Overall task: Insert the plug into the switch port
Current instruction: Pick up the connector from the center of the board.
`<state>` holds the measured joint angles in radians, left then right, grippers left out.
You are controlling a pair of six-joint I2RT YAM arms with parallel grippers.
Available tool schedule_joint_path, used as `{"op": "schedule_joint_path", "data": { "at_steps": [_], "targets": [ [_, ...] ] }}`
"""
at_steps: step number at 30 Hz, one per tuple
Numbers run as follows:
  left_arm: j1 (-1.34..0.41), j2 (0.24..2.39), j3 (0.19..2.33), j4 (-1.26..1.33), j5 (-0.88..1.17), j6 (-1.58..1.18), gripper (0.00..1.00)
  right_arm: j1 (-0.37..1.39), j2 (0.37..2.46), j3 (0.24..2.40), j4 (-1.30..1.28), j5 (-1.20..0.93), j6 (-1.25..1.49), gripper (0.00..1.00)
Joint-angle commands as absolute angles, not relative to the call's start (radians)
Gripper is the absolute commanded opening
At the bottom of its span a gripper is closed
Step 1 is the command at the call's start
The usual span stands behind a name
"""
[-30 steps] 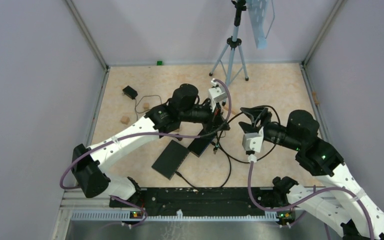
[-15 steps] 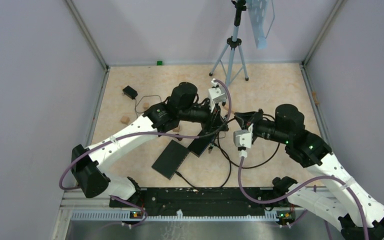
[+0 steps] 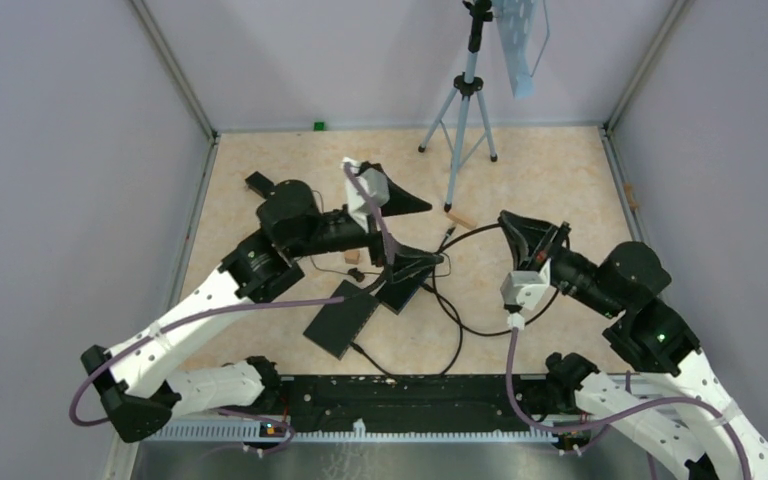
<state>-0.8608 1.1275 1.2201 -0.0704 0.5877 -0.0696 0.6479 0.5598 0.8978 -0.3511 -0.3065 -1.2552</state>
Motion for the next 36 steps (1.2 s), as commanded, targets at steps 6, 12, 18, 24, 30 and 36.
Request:
{"op": "schedule_joint_path", "data": {
  "at_steps": [6, 12, 18, 24, 30, 36],
  "targets": [
    [-0.861, 0.937, 1.189, 0.124, 0.592, -0.058, 0.93, 0.656, 0.437, 0.919, -0.108, -0.306, -1.203, 0.0],
    [-0.861, 0.909, 1.219, 0.153, 0.716, -0.13, 0.99, 0.656, 0.375, 0.902, -0.008, -0.39, -1.189, 0.0],
    [-0.862, 0.949, 1.235, 0.152, 0.816, -0.172, 0.99, 0.656, 0.35, 0.914, 0.045, -0.405, -1.191, 0.0],
    [-0.861, 1.024, 1.245, 0.191, 0.916, -0.228, 0.88, 0.656, 0.345, 0.911, 0.034, -0.389, -1.193, 0.0],
    [-0.862, 1.079, 1.254, 0.194, 0.962, -0.253, 0.77, 0.656, 0.346, 0.905, 0.031, -0.378, -1.194, 0.0],
    [-0.862, 1.077, 1.237, 0.179, 0.946, -0.238, 0.7, 0.656, 0.359, 0.902, 0.015, -0.333, -1.184, 0.0]
  ]
}}
